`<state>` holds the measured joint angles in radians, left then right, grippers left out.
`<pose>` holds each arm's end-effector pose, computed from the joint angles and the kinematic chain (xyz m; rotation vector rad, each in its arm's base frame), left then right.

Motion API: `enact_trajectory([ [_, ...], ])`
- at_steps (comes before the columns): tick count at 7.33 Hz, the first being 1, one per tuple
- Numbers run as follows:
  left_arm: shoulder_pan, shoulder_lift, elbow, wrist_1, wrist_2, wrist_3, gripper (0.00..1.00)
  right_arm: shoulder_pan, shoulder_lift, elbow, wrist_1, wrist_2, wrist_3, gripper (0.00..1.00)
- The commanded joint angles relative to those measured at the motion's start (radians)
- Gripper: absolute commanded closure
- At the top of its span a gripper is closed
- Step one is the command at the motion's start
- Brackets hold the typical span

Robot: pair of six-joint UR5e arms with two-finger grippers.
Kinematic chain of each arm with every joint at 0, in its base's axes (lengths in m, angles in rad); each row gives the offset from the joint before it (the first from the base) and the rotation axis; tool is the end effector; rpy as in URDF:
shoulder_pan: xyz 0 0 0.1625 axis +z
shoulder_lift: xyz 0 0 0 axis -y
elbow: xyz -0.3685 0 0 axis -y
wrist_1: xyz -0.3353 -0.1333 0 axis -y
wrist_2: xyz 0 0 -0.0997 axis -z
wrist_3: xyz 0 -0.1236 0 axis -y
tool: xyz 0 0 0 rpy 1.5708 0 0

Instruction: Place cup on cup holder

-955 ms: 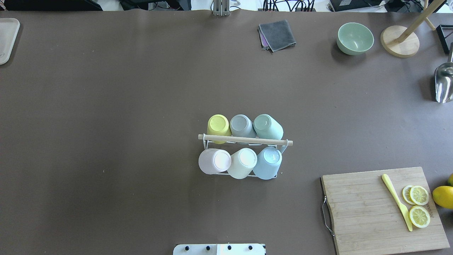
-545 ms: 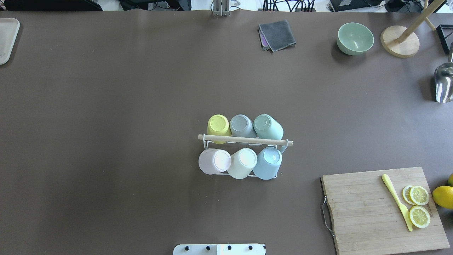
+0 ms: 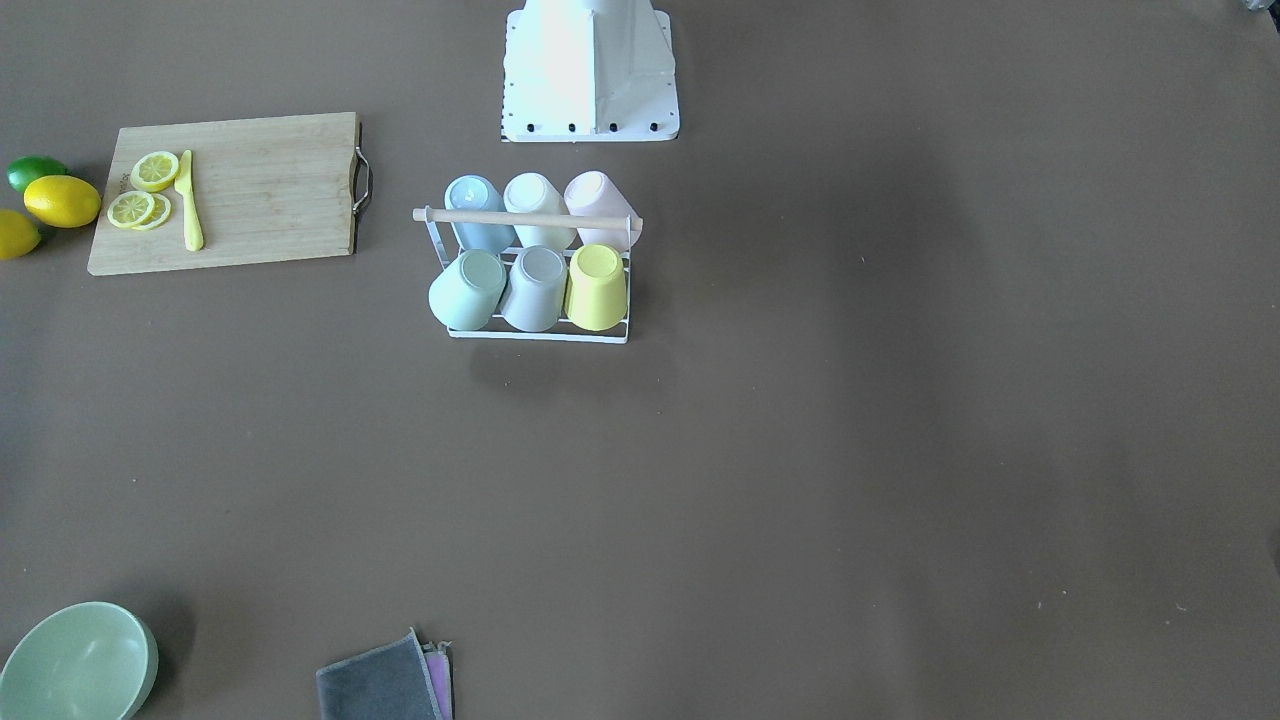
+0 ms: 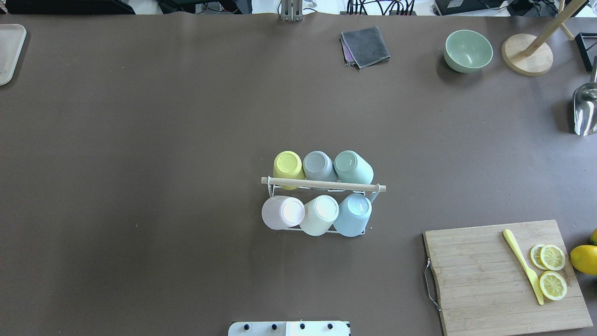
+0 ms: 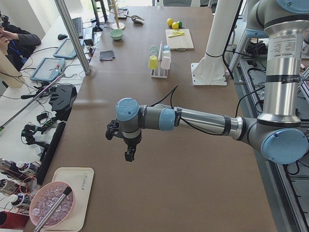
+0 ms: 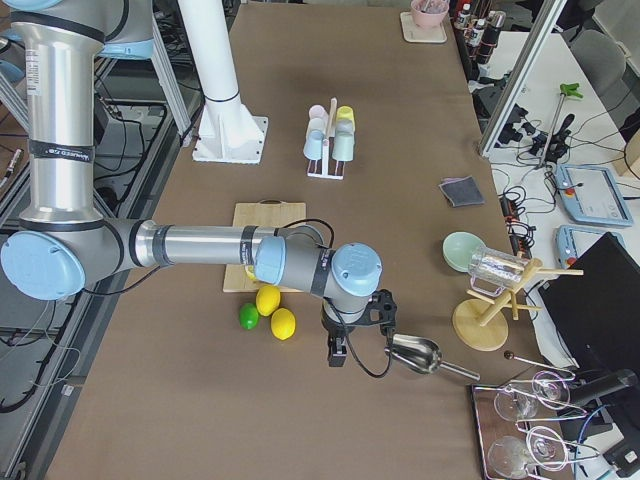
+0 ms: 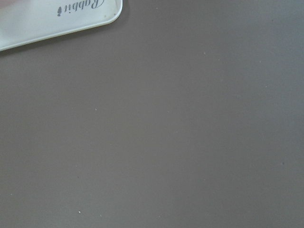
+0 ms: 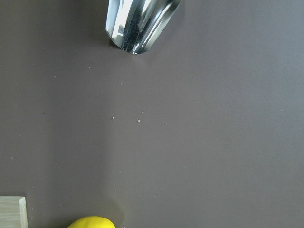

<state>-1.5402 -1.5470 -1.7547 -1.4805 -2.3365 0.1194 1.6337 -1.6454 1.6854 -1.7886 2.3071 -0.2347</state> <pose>-0.0345 -0.4292 0.5594 0.1004 0.7626 0.1693 0.0747 -0.3856 0.6243 -0.0590 -0.7515 -0.0981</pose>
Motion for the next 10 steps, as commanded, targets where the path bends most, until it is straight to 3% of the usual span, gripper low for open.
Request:
enact_trajectory([
  [1,0.000,0.002,0.001,0.000,-0.003,-0.045,0.01,0.000,-0.002,0.000,0.000,0.000,-0.002,0.00],
  [10,-0.006,0.004,-0.008,-0.030,-0.006,-0.066,0.01,0.000,-0.005,0.007,0.000,-0.003,0.000,0.00],
])
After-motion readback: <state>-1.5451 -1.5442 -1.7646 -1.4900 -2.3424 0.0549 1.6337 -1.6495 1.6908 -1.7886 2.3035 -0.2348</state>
